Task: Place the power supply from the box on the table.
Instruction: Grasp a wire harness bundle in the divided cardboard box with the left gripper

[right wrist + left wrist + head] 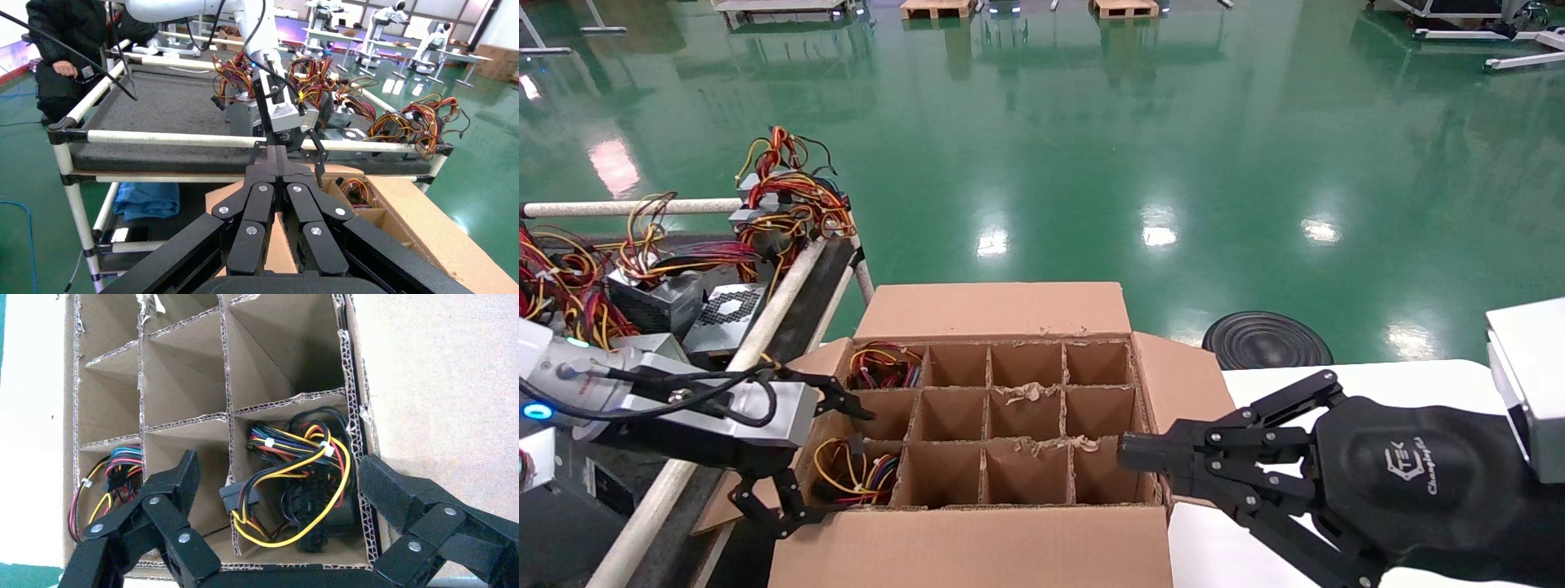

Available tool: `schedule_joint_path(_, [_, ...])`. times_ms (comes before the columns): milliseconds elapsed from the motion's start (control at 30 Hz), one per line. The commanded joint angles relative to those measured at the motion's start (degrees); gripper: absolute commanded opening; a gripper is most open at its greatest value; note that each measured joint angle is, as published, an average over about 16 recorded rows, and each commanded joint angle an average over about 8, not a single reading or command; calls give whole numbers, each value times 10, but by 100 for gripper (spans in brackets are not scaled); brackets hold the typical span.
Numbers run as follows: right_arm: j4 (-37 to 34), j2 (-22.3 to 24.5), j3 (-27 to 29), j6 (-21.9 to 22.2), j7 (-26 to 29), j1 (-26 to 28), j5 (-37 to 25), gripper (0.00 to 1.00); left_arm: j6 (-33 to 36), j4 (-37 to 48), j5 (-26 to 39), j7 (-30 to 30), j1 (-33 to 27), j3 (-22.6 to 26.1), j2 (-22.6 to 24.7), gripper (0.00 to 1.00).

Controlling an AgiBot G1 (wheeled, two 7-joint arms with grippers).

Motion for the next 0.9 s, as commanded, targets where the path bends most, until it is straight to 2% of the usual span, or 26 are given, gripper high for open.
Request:
schedule_joint_path(33, [0,0,0,0,0,0,0,0,0,2,-1,3,0,0,1,0])
schedule_joint_path(900, [0,0,0,0,0,0,0,0,10,27,-11,24,-9,5,10,0])
